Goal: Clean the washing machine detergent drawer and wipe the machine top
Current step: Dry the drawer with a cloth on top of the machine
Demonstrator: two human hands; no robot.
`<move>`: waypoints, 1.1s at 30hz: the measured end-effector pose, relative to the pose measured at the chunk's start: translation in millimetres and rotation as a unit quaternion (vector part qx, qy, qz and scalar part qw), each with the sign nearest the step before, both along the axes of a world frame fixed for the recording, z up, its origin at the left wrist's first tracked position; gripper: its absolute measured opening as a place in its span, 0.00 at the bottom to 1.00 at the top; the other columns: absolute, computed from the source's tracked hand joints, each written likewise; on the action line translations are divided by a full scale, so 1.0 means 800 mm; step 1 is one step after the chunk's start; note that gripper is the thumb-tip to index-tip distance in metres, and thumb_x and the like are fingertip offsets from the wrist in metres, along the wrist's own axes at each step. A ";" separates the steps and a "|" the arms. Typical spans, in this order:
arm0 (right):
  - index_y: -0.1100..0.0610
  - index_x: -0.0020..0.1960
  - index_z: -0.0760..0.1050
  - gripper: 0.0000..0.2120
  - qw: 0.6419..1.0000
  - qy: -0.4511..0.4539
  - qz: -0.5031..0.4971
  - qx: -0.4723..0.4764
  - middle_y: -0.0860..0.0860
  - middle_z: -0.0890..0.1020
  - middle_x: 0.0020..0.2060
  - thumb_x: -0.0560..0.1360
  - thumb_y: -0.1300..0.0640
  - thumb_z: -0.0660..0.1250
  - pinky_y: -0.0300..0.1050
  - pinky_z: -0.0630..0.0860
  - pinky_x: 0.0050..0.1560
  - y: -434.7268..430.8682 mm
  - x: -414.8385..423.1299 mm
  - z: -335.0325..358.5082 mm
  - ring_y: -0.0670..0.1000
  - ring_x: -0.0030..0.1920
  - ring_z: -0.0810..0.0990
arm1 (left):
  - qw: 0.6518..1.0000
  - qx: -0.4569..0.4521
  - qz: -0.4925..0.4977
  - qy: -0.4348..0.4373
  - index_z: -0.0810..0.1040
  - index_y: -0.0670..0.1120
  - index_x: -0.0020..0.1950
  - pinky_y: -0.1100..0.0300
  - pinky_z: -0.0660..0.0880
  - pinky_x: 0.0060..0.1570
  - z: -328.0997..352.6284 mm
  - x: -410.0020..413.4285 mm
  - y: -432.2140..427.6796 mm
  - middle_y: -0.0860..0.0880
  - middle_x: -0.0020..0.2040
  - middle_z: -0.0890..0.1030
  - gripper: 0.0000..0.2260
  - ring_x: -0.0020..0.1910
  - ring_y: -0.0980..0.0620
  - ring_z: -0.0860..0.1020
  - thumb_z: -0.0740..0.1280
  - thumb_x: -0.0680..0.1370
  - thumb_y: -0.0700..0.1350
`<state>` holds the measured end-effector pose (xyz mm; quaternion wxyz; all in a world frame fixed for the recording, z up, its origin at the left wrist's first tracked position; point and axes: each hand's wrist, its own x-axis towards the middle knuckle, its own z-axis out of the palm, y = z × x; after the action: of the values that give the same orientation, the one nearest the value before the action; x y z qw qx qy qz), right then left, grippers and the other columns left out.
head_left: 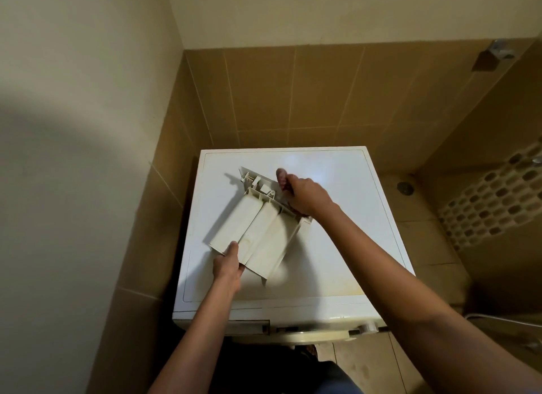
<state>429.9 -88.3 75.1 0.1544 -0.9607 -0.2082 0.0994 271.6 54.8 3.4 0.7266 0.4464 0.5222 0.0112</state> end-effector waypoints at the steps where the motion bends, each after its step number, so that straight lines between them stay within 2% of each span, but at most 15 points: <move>1: 0.59 0.63 0.69 0.17 1.000 0.019 -0.002 -0.014 0.61 0.79 0.53 0.79 0.51 0.57 0.49 0.72 0.46 0.006 0.001 -0.005 0.62 0.53 0.78 | 1.000 -0.009 -0.003 -0.005 0.74 0.43 0.51 0.47 0.75 0.60 0.002 0.001 0.002 0.46 0.46 0.79 0.02 0.52 0.44 0.77 0.62 0.81 0.41; 5: 0.60 0.61 0.71 0.14 0.998 0.007 -0.048 -0.048 0.59 0.79 0.54 0.79 0.55 0.57 0.45 0.68 0.43 0.022 0.009 -0.009 0.62 0.54 0.77 | 0.999 -0.029 -0.028 -0.014 0.74 0.39 0.60 0.45 0.74 0.61 0.007 0.003 0.008 0.40 0.56 0.79 0.09 0.55 0.42 0.78 0.62 0.82 0.40; 10: 0.59 0.61 0.71 0.14 0.998 -0.012 -0.040 -0.057 0.57 0.80 0.53 0.78 0.56 0.59 0.43 0.67 0.40 0.022 0.006 -0.013 0.60 0.53 0.78 | 0.998 -0.041 -0.037 -0.020 0.73 0.41 0.58 0.44 0.72 0.64 0.017 0.000 0.007 0.38 0.62 0.77 0.06 0.57 0.42 0.77 0.60 0.83 0.40; 13: 0.60 0.61 0.71 0.14 0.998 -0.027 -0.023 -0.043 0.59 0.80 0.52 0.78 0.55 0.61 0.45 0.67 0.40 0.017 0.000 -0.012 0.61 0.51 0.78 | 0.997 -0.064 -0.045 -0.010 0.71 0.37 0.65 0.47 0.74 0.60 0.022 -0.001 0.008 0.38 0.64 0.76 0.13 0.56 0.43 0.77 0.60 0.83 0.43; 15: 0.60 0.60 0.71 0.14 0.999 -0.046 -0.020 -0.017 0.58 0.80 0.51 0.77 0.55 0.63 0.46 0.67 0.41 0.015 -0.003 -0.007 0.62 0.51 0.77 | 0.994 -0.084 -0.065 0.017 0.69 0.40 0.69 0.46 0.71 0.63 0.036 0.001 0.009 0.38 0.68 0.74 0.19 0.60 0.42 0.76 0.61 0.82 0.49; 17: 0.60 0.57 0.71 0.11 0.995 -0.093 -0.017 0.012 0.59 0.80 0.50 0.77 0.58 0.63 0.48 0.68 0.41 0.014 -0.005 0.001 0.62 0.49 0.77 | 0.984 -0.087 -0.140 0.071 0.62 0.45 0.76 0.41 0.59 0.72 0.063 0.006 0.009 0.41 0.76 0.63 0.29 0.73 0.37 0.63 0.61 0.80 0.59; 18: 0.61 0.55 0.71 0.08 0.991 -0.129 -0.016 0.025 0.59 0.80 0.48 0.76 0.60 0.62 0.49 0.67 0.40 0.013 -0.005 0.006 0.63 0.47 0.76 | 0.976 -0.092 -0.182 0.079 0.58 0.47 0.78 0.37 0.53 0.73 0.079 0.011 0.006 0.42 0.79 0.57 0.33 0.76 0.35 0.55 0.60 0.79 0.62; 19: 0.62 0.52 0.71 0.06 0.985 -0.169 -0.015 0.040 0.60 0.79 0.45 0.76 0.64 0.61 0.49 0.64 0.38 0.012 -0.006 0.012 0.63 0.45 0.75 | 0.969 -0.105 -0.214 0.061 0.55 0.49 0.79 0.33 0.50 0.72 0.095 0.017 0.003 0.43 0.79 0.55 0.35 0.77 0.34 0.51 0.60 0.78 0.64; 21: 0.63 0.46 0.72 0.05 0.965 -0.252 -0.012 0.070 0.60 0.78 0.38 0.71 0.70 0.63 0.47 0.61 0.34 0.010 -0.008 0.026 0.62 0.38 0.75 | 0.963 -0.135 -0.235 -0.009 0.59 0.53 0.77 0.28 0.52 0.69 0.133 0.036 -0.005 0.44 0.76 0.62 0.34 0.75 0.34 0.57 0.58 0.76 0.68; 23: 0.61 0.43 0.73 0.08 0.941 -0.323 -0.020 0.096 0.58 0.77 0.34 0.67 0.71 0.66 0.45 0.60 0.32 0.007 -0.012 0.040 0.60 0.34 0.75 | 0.964 -0.128 -0.224 -0.064 0.66 0.53 0.70 0.30 0.60 0.67 0.167 0.059 -0.014 0.42 0.69 0.69 0.29 0.70 0.33 0.66 0.56 0.75 0.70; 24: 0.61 0.44 0.73 0.08 0.931 -0.348 -0.019 0.109 0.57 0.77 0.34 0.67 0.70 0.66 0.44 0.61 0.32 0.005 -0.015 0.045 0.59 0.34 0.74 | 0.969 -0.099 -0.209 -0.085 0.68 0.50 0.70 0.32 0.66 0.64 0.179 0.068 -0.016 0.40 0.67 0.70 0.32 0.66 0.34 0.69 0.56 0.75 0.71; 26: 0.60 0.46 0.74 0.09 0.916 -0.381 -0.010 0.125 0.55 0.77 0.36 0.68 0.67 0.61 0.45 0.64 0.33 0.002 -0.023 0.051 0.58 0.35 0.74 | 0.969 -0.060 -0.187 -0.147 0.75 0.52 0.65 0.35 0.74 0.57 0.195 0.085 -0.021 0.41 0.62 0.76 0.29 0.59 0.38 0.75 0.56 0.75 0.71; 28: 0.60 0.48 0.76 0.11 0.906 -0.402 0.005 0.135 0.54 0.77 0.37 0.70 0.65 0.58 0.45 0.65 0.34 -0.001 -0.033 0.053 0.57 0.36 0.73 | 0.965 -0.082 -0.154 -0.196 0.77 0.52 0.55 0.35 0.74 0.57 0.207 0.089 -0.024 0.42 0.54 0.81 0.24 0.57 0.37 0.78 0.56 0.76 0.69; 29: 0.60 0.48 0.76 0.11 0.901 -0.411 0.015 0.137 0.54 0.78 0.38 0.71 0.64 0.58 0.45 0.65 0.35 -0.003 -0.038 0.052 0.57 0.37 0.73 | 0.963 -0.101 -0.131 -0.215 0.77 0.51 0.53 0.34 0.74 0.58 0.209 0.091 -0.024 0.41 0.52 0.80 0.23 0.56 0.36 0.79 0.57 0.77 0.68; 33: 0.61 0.53 0.78 0.11 0.888 -0.430 0.065 0.151 0.54 0.81 0.44 0.73 0.66 0.62 0.45 0.64 0.39 -0.016 -0.052 0.037 0.55 0.40 0.72 | 0.956 -0.158 -0.063 -0.240 0.72 0.45 0.65 0.35 0.76 0.53 0.198 0.100 -0.020 0.36 0.58 0.78 0.32 0.55 0.35 0.79 0.62 0.74 0.68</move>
<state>388.4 -101.3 104.5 0.1866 -0.8587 -0.3283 -0.3464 351.3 39.1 161.8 0.8910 0.3419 0.2987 -0.0103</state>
